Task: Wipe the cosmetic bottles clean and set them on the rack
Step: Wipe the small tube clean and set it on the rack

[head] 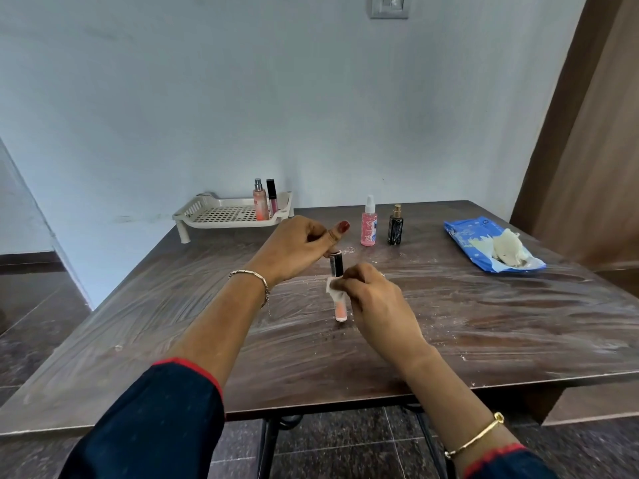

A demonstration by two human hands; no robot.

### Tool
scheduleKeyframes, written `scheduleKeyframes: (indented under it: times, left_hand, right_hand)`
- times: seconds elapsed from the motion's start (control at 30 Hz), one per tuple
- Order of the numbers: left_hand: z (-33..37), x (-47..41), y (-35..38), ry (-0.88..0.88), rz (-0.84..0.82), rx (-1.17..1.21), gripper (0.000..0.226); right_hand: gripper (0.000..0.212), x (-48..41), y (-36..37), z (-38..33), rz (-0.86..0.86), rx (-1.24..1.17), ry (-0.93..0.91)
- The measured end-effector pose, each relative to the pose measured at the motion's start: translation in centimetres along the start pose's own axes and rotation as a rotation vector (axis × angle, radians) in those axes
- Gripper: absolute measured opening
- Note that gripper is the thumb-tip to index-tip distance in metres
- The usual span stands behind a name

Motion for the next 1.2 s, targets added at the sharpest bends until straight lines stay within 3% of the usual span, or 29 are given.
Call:
scheduleKeyframes:
  times: [0.23,0.3,0.37,0.47,0.67,0.93,1.07,1.2]
  left_hand:
    - [0.7,0.5,0.0,0.035,-0.022,-0.026,0.084]
    - [0.8,0.6,0.2,0.053,-0.016,-0.035,0.078]
    - [0.7,0.8,0.3,0.052,-0.005,-0.022,0.071]
    - [0.6,1.5,0.4,0.037,0.013,0.021,0.058]
    - [-0.1,3.7,1.0,0.028,0.057,0.074,0.014]
    - [0.1,5.4,2.5,-0.044,0.183,0.175,0.046]
    - [0.2,5.8,3.2,-0.089,0.219,0.260,0.064]
    - [0.4,6.1,3.6,-0.085,0.256,0.340,0.061]
  right_hand:
    - [0.020,-0.9,-1.4,-0.5,0.150,-0.026,-0.026]
    - [0.033,-0.9,-1.9,-0.5,0.200,-0.065,-0.009]
    - [0.033,-0.6,-2.1,-0.2,0.225,-0.126,0.033]
    - [0.016,0.3,-1.6,0.6,0.200,-0.207,0.111]
    - [0.027,1.9,-0.6,2.3,0.176,-0.369,0.289]
    - [0.025,1.9,-2.0,4.5,0.380,-0.762,0.576]
    - [0.015,1.0,-3.9,3.2,0.412,-0.751,0.449]
    - [0.017,-0.1,-4.3,1.1,0.205,-0.420,0.147]
Point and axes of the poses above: each hand's wrist, its own x-axis away from the middle knuckle, its own y-axis out of the palm, z = x × y, the point moved 6 cm from there along -x, towards the middle knuckle, and after that the axes turned 3 degrees about x, right-handed, at the moved point
